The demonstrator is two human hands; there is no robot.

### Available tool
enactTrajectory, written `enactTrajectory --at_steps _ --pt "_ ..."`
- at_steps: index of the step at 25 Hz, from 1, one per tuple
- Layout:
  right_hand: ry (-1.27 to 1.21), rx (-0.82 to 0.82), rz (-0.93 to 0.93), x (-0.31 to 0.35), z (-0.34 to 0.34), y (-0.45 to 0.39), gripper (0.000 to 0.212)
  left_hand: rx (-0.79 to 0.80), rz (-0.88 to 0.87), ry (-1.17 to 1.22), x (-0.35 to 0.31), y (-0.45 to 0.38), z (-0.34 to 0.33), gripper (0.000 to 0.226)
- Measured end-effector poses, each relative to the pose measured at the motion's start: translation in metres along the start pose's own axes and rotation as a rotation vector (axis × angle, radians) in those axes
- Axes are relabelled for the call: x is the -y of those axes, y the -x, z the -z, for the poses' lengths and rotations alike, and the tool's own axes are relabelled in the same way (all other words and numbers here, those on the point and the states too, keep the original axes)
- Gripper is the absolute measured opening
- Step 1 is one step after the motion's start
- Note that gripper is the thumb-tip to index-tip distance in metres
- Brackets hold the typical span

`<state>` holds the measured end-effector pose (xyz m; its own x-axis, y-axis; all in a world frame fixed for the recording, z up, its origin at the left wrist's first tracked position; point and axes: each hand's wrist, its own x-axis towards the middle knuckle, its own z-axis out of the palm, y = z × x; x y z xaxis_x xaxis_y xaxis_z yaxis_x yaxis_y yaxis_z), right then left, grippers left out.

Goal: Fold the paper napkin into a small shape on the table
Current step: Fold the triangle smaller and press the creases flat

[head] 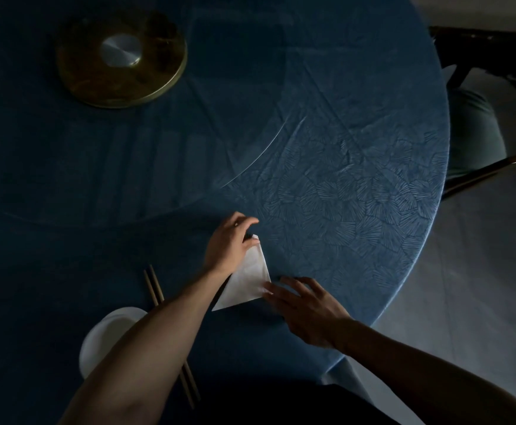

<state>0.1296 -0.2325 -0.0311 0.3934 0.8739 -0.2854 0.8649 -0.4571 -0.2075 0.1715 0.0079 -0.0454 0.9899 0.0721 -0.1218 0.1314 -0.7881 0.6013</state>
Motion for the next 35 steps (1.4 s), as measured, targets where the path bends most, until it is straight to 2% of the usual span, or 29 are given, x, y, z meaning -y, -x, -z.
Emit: enactTrajectory --at_steps 3,5,7,9,12,15,22,26,30,35 --pt "-0.028 0.0 -0.009 0.001 0.002 0.0 0.067 -0.207 0.027 -0.175 0.003 0.023 0.008 0.034" --pt "-0.046 0.006 -0.028 0.002 0.003 0.0 0.068 -0.281 -0.111 -0.264 0.003 0.062 0.002 0.029" --pt "-0.075 0.004 -0.052 0.005 0.003 0.0 0.072 -0.167 -0.309 -0.305 0.003 0.114 -0.018 0.037" --pt "-0.093 -0.009 -0.057 0.008 0.004 0.0 0.072 -0.003 -0.374 -0.368 0.001 0.16 -0.04 0.05" --pt "-0.068 -0.007 -0.046 0.009 0.007 0.002 0.072 0.125 -0.268 -0.479 -0.004 0.181 -0.054 0.063" --pt "-0.028 0.011 -0.045 0.009 0.007 0.002 0.074 0.143 -0.122 -0.545 -0.002 0.177 -0.044 0.065" --pt "0.038 0.024 -0.052 0.012 0.007 0.004 0.075 0.153 -0.021 -0.595 0.027 0.213 -0.026 0.065" --pt "0.047 0.026 -0.056 0.013 0.01 0.005 0.077 0.171 -0.037 -0.61 0.026 0.222 -0.019 0.065" --pt "0.043 0.029 -0.069 0.016 0.011 0.004 0.077 0.118 0.052 -0.505 0.013 0.205 -0.019 0.073" --pt "0.054 0.073 -0.093 0.019 0.008 0.004 0.083 0.208 -0.091 -0.562 -0.003 0.154 -0.024 0.07"
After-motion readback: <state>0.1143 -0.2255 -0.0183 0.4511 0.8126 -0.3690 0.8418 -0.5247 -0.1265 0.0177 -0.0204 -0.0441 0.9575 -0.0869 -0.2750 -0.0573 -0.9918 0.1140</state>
